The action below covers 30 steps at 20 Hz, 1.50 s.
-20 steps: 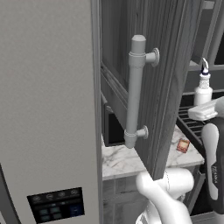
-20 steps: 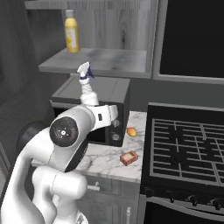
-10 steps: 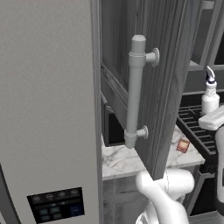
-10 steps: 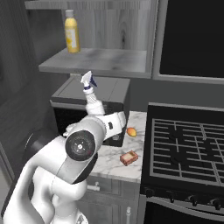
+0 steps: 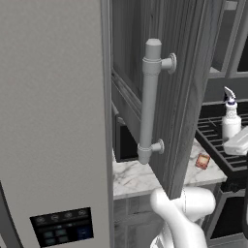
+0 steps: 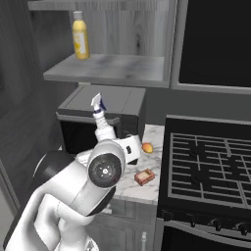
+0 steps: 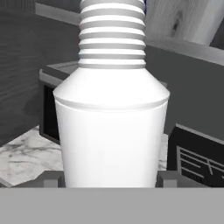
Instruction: Pick the spray and bar soap from the cabinet and place them on the counter.
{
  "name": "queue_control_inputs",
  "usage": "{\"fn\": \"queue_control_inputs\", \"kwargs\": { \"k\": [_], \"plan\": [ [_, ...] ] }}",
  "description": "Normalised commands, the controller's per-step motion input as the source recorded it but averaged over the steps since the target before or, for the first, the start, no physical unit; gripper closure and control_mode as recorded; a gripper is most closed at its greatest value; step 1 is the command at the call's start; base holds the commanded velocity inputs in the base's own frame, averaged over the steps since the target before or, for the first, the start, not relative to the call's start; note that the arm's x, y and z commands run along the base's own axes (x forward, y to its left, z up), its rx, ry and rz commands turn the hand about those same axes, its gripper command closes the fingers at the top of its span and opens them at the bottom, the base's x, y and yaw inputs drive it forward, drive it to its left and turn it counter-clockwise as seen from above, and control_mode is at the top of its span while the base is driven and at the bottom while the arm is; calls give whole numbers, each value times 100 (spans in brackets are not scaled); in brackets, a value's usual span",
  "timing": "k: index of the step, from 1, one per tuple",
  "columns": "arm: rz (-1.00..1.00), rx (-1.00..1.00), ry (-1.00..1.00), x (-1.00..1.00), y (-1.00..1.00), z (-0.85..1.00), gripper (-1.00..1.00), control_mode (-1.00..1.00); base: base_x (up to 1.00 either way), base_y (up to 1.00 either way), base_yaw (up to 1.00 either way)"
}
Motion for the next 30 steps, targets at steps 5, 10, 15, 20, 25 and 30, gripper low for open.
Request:
{"fn": "queue_control_inputs", "kwargs": {
  "k": [5,10,15,20,25,30],
  "plan": [
    [7,4,3,7,12,-25,100,-100,0,0,0],
    [3,0,-2,15,-5,-16,100,-100,0,0,0],
    [5,1,-3,13,0,-22,100,-100,0,0,0],
    [10,0,0,5,7,-31,100,-100,0,0,0],
    [11,3,0,0,6,-28,100,-100,0,0,0],
    [10,4,0,-6,10,-33,100,-100,0,0,0]
  ]
}}
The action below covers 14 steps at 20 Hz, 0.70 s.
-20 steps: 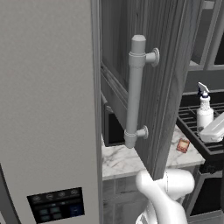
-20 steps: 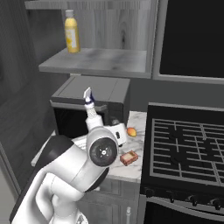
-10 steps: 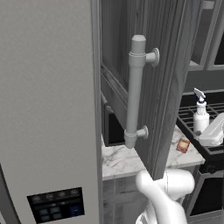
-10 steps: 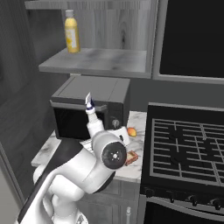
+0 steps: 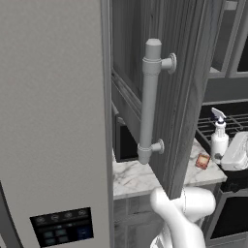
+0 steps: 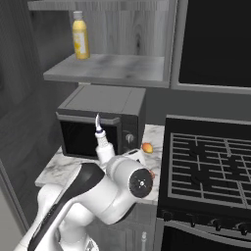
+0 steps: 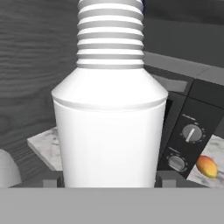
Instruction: Pick the spray and bar soap from the cabinet and place them on the counter.
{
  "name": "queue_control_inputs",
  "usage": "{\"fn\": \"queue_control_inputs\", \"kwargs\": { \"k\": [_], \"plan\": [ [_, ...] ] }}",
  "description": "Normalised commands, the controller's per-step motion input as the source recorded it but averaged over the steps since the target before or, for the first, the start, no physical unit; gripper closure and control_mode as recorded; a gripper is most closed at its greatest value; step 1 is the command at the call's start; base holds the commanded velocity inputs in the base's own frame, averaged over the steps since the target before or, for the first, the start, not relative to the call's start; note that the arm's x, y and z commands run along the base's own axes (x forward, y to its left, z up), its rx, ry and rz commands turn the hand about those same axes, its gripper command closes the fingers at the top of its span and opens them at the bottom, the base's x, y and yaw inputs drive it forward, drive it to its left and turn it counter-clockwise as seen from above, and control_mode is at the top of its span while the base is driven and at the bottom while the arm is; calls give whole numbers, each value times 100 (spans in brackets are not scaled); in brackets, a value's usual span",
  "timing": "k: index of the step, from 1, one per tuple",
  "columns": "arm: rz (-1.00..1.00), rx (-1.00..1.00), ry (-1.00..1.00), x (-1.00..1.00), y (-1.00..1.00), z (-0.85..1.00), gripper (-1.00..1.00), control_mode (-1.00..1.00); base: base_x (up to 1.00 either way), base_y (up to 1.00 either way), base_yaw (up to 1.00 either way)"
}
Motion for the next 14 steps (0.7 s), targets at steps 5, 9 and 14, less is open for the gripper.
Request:
{"fn": "queue_control_inputs", "kwargs": {
  "k": [5,9,14],
  "plan": [
    [8,1,0,-1,12,-21,100,-100,0,0,0],
    [2,0,-1,1,12,-26,100,-100,0,0,0],
    [0,2,0,4,10,-18,100,-100,0,0,0]
  ]
}}
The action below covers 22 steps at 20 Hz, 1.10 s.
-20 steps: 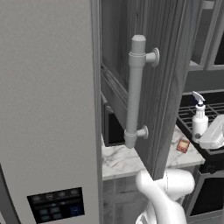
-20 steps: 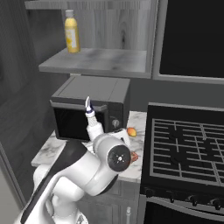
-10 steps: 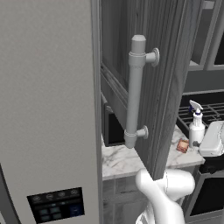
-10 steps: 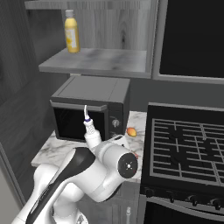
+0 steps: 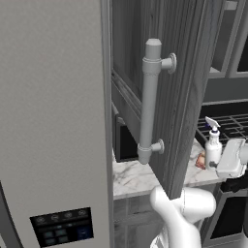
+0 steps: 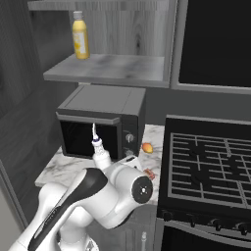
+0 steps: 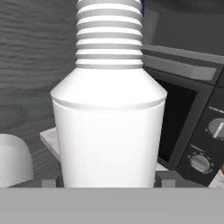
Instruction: Pick the spray and bar soap from the cabinet and place them on the counter.
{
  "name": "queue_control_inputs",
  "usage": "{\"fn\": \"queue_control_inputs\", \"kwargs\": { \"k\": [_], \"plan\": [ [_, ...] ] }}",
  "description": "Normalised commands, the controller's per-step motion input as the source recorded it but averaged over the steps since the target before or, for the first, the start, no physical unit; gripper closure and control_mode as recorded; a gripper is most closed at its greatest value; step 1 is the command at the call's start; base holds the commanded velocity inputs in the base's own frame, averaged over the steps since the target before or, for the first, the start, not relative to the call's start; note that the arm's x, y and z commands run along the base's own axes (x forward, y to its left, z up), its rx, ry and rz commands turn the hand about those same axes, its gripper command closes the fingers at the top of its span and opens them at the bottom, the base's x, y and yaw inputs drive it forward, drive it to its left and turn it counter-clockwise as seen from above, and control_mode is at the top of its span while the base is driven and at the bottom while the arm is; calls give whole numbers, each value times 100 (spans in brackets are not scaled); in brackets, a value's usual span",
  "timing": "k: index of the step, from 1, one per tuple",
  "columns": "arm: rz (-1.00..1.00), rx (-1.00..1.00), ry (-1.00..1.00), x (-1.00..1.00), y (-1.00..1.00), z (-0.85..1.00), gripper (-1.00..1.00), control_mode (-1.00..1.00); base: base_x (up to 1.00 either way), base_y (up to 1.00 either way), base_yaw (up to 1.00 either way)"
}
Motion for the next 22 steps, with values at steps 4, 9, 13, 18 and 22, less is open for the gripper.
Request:
{"fn": "queue_control_inputs", "kwargs": {
  "k": [4,9,13,18,22],
  "plan": [
    [0,2,0,5,4,-25,100,-100,0,0,0],
    [0,3,0,9,5,-22,100,-100,0,0,0],
    [0,2,-1,9,5,-15,100,-100,0,0,0],
    [0,0,-5,14,4,-13,100,-100,0,0,0],
    [0,0,-8,17,2,-17,100,-100,0,0,0]
  ]
}}
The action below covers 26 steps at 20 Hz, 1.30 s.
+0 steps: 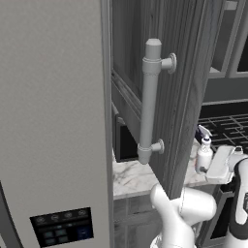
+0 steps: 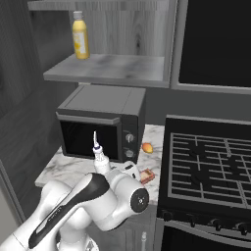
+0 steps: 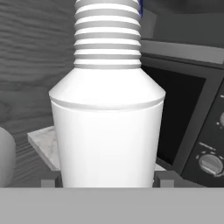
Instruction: Pick the spray and bar soap from the cabinet and place them on the counter.
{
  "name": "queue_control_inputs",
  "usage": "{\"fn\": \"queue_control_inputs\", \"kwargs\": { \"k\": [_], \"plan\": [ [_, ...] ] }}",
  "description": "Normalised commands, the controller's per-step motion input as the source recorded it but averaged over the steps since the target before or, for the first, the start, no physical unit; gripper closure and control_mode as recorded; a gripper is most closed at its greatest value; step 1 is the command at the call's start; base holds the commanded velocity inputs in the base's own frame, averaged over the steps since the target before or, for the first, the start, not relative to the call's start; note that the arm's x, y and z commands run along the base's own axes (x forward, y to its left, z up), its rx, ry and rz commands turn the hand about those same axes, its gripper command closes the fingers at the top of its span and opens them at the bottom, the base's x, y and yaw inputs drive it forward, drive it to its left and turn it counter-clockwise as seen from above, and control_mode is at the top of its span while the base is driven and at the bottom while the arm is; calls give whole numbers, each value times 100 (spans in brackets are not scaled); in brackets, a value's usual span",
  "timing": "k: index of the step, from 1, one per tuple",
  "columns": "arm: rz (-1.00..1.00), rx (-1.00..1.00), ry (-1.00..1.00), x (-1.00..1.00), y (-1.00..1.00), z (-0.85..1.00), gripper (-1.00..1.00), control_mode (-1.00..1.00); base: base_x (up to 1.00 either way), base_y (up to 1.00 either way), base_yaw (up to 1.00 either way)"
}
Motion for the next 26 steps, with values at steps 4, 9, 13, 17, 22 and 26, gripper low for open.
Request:
{"fn": "queue_control_inputs", "kwargs": {
  "k": [4,9,13,17,22,26],
  "plan": [
    [0,0,-8,19,0,-20,100,-100,0,0,0],
    [0,0,-5,18,1,-18,100,-100,0,0,0],
    [0,2,-2,18,0,-17,100,-100,0,0,0],
    [2,2,0,18,0,-19,100,-100,0,0,0],
    [3,2,0,19,-4,-19,100,-100,0,0,0],
    [4,1,0,19,-7,-21,100,-100,0,0,0]
  ]
}}
